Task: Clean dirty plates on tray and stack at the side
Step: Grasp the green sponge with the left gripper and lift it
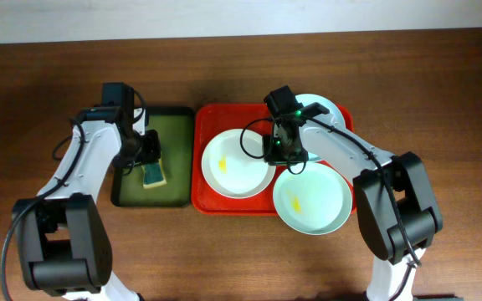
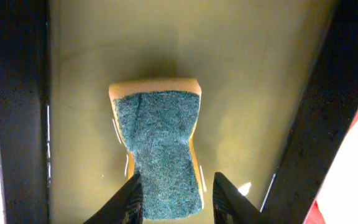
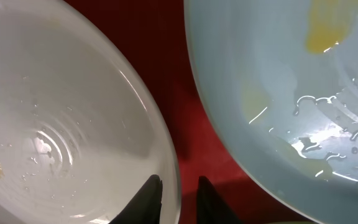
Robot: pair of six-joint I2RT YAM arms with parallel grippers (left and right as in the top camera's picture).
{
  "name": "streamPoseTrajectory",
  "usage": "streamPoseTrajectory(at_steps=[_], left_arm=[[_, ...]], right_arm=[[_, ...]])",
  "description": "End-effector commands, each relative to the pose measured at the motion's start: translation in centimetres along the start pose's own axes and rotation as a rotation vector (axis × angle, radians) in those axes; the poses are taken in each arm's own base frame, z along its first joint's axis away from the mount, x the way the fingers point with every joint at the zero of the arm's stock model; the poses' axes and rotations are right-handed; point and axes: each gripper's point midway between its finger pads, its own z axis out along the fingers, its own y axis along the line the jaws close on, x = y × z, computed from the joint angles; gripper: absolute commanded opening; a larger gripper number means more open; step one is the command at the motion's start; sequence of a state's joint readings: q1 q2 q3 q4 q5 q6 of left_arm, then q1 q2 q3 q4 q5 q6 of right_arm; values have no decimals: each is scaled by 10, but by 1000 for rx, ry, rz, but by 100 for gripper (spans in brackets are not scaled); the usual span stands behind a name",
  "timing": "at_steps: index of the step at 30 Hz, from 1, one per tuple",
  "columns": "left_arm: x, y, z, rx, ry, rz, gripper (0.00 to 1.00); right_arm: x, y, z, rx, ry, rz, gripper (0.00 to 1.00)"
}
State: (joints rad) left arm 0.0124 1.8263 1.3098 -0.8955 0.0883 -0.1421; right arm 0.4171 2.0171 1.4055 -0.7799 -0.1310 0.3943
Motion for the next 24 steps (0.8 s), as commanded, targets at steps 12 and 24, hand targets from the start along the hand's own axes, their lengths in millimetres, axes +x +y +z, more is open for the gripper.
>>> streamPoseTrajectory(at_steps=[12,24], left_arm=[[17,18,33,-80,5,-107,32],[25,21,54,-89,51,-127,21]], right_arm=[[5,-1,5,13,11,5,21],[5,-1,5,13,12,5,33]])
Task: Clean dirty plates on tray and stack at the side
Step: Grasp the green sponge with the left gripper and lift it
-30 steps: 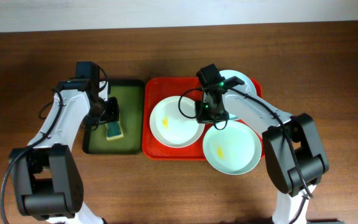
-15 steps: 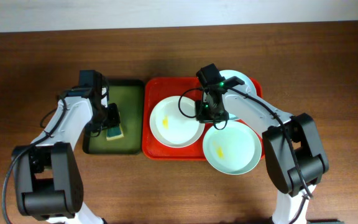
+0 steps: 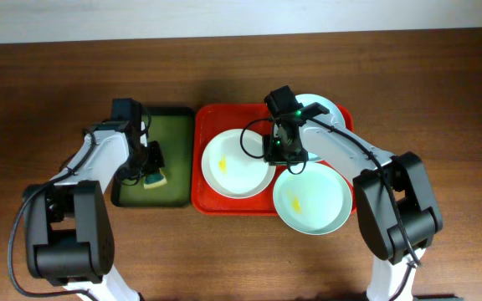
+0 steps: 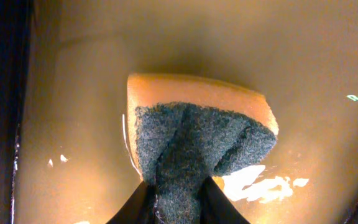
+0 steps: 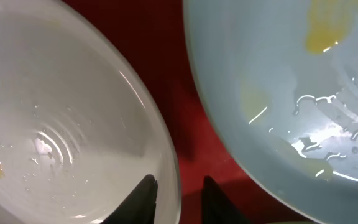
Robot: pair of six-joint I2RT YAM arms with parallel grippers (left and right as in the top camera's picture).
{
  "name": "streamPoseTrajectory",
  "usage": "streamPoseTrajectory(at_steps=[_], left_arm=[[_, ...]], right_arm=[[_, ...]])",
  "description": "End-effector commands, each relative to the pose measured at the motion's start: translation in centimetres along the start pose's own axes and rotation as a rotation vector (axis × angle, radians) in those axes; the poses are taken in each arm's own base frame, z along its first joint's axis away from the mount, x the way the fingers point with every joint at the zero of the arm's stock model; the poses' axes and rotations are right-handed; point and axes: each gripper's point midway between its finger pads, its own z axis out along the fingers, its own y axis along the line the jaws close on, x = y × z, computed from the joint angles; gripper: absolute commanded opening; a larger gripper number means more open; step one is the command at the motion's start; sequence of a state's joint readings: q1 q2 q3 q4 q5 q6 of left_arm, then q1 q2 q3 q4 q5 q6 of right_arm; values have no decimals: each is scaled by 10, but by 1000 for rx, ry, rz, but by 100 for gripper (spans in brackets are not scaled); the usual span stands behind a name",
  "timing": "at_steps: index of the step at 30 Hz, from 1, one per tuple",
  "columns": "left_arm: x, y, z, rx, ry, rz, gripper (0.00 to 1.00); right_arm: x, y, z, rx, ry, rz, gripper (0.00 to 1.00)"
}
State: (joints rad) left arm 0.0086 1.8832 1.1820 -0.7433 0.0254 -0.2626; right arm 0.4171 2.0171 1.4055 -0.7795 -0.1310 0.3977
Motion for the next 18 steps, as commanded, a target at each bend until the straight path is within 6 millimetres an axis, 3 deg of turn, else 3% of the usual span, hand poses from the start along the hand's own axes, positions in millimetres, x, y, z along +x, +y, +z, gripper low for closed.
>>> streamPoseTrajectory(at_steps=[1,2,4,6,8,9,10,11,13,14,17,18], left_arm=[[9,5,9,-23,30,-8,22],[9,5,9,-23,30,-8,21],[9,4,9,-13,33,-7,0],[7,0,3,6,32,74,0],[-17,-7,-28,24,-55,96,0],[-32,-11,-50,39,-129,109,0],[-52,-18,-85,59,-252,157,0],[-62,-21,-117,75,-351,170,0],[-61,-22,-148,89,-421,174,0],[-59,-22,-151,90,-423,174,0],[-55,-22,-133,87,-372,182,0],[-51,-35,-124,150,-341,261,0]], right_arm=[[5,-1,5,14,14,2,37],[6,-1,5,15,15,2,37],[6,-1,5,14,15,2,41],[6,-1,5,14,15,2,49],[6,-1,5,14,15,2,54],[6,-1,5,14,15,2,48],[6,-1,5,13,15,3,39],[6,0,5,10,17,3,38],[6,0,5,10,17,3,39],[6,0,5,10,17,3,39],[6,0,5,10,17,3,38],[6,0,5,7,18,6,32]])
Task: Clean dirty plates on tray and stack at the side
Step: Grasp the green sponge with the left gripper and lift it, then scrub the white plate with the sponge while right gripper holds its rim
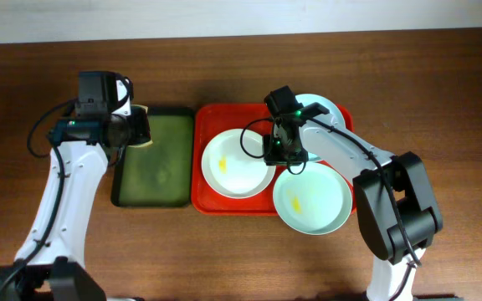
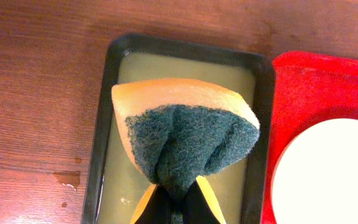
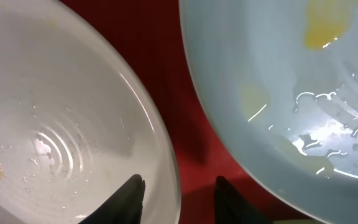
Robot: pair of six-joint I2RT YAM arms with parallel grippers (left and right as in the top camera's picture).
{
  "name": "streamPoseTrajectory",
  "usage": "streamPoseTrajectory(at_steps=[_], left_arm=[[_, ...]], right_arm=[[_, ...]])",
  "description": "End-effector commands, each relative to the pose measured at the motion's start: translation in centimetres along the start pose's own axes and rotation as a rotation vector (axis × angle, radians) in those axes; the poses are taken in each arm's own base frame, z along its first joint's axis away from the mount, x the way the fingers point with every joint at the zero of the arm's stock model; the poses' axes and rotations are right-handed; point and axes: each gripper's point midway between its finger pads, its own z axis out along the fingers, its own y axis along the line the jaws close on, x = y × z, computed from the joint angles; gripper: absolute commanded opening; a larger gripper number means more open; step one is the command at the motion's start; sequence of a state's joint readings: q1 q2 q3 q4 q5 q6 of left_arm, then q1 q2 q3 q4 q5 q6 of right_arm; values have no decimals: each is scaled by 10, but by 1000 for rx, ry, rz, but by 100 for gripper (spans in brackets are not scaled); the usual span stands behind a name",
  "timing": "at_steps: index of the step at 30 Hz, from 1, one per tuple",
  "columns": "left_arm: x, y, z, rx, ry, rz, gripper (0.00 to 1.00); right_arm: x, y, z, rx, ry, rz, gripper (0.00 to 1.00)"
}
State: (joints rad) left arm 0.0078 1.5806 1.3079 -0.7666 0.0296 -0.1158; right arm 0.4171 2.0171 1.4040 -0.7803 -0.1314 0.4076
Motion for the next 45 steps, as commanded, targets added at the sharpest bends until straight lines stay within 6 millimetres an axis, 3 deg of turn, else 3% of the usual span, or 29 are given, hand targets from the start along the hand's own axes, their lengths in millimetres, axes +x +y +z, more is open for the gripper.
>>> streamPoseTrajectory(at_steps=[1,5,10,11,12,14,15,16,19,20,21,22,23,24,25,26,31,33,34,36,39,42,45], left_arm=[[15,-23,22,145,77,105,0],[20,-23,32,151,108,101,0],[21,-23,32,151,109,101,0],[21,-23,32,151,109,101,0],[21,-23,32,151,109,101,0],[21,-23,32,151,109,101,0],[21,-23,32,151,109,101,0],[21,-23,33,151,110,100,0],[24,-23,40,150,130,98,0],[25,-22,43,150,135,97,0],[26,-22,46,150,141,96,0],[27,-22,47,150,144,96,0],[28,-22,48,149,147,96,0],[28,-23,49,150,151,98,0],[30,-27,50,154,156,106,0],[32,-33,51,161,159,122,0],[33,-52,50,174,158,167,0],[26,-33,40,51,171,118,0],[17,-32,25,31,174,124,0],[12,-51,12,52,175,150,0],[31,-96,16,103,213,174,0],[53,-146,38,143,250,223,0],[70,-171,69,156,283,280,0]], right_arm=[[5,1,5,6,12,22,27],[6,6,5,-24,23,40,4],[12,6,5,-24,51,178,4],[12,6,5,-22,51,200,7],[11,5,5,-19,43,199,17],[5,-1,5,20,11,196,20],[4,-2,5,21,8,196,18],[5,-2,5,21,9,196,6],[9,-4,5,31,27,200,4],[10,-5,5,31,32,203,5],[10,-5,5,31,32,202,22],[10,-5,5,32,33,202,31],[10,-5,5,31,32,202,33],[10,-5,5,31,32,202,32],[10,-4,5,31,32,202,13],[10,-4,5,30,32,196,4],[13,1,5,-1,49,137,4],[12,2,5,-3,46,137,4],[12,2,5,-3,46,136,4],[12,2,5,-6,48,109,4],[13,3,5,-9,50,76,4],[13,4,5,-14,53,76,4],[13,4,5,-14,52,76,4]])
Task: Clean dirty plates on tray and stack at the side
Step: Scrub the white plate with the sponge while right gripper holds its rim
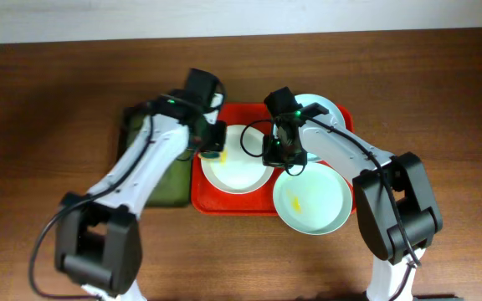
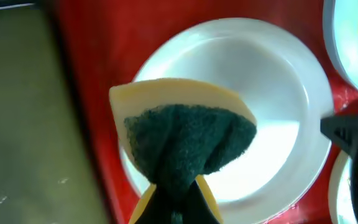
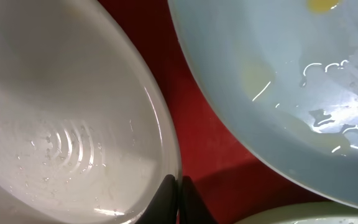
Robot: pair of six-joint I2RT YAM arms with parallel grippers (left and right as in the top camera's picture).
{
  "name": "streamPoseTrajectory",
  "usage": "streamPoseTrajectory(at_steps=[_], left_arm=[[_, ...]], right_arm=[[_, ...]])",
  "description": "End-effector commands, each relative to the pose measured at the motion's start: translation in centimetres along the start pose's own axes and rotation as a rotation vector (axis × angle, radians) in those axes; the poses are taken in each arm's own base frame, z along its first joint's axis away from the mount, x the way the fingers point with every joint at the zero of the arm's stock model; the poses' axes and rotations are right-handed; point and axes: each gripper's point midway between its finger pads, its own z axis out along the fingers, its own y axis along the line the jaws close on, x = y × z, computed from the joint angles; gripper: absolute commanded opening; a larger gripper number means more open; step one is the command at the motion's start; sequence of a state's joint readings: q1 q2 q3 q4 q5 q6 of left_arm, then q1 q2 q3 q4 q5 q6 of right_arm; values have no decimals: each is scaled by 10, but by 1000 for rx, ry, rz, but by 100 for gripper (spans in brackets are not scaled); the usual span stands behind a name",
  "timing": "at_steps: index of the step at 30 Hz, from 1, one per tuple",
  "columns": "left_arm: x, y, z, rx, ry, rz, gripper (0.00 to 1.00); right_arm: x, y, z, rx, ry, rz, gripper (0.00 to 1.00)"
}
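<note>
A white plate [image 1: 239, 171] lies on the left half of the red tray [image 1: 201, 199]. My left gripper [image 1: 211, 144] is shut on a yellow sponge with a green scrub face [image 2: 185, 137], held just over that plate's [image 2: 272, 112] left part. My right gripper [image 1: 281, 152] is shut on the plate's right rim, the fingers [image 3: 166, 193] pinching the edge of the white plate [image 3: 61, 124]. Behind it on the tray sits a pale blue plate [image 1: 323, 109] with yellow smears. A greenish-white plate [image 1: 312, 201] with a yellow stain sits at the front right.
A black tray of greenish water [image 1: 164, 180] stands left of the red tray, partly under my left arm. The front plate overhangs the red tray's front right corner. Brown tabletop [image 1: 442, 100] surrounds both trays.
My left gripper has moved right with the sponge, from above the black tray to over the white plate. My right gripper, then open astride the plate's rim, is now shut on it.
My left gripper stood open around the sponge in the black tray, then shut on it there, then held it up over that tray, and now holds it over the white plate. My right gripper stayed at the plate's rim, jaws widening, then shut.
</note>
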State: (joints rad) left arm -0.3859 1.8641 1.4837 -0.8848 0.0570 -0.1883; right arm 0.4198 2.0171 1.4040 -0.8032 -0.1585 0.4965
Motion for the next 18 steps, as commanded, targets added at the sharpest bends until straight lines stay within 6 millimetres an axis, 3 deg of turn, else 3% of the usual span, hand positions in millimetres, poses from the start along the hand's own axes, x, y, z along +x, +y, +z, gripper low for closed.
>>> streamPoseTrajectory(at_steps=[1,4,14,17,18], left_arm=[[0,-14,38,1,31,10,0],[1,-1,61,-65,48,8,0],[5,7,70,-78,72,-3,0],[20,9,96,-84,141,-5,0],[29,2,108,-35,184,-10,0]], right_arm=[[6,0,5,2,20,-13,4],[6,0,5,2,20,-13,4],[5,0,5,2,19,-24,4],[5,0,5,2,19,-24,4],[5,0,5,1,19,-24,4]])
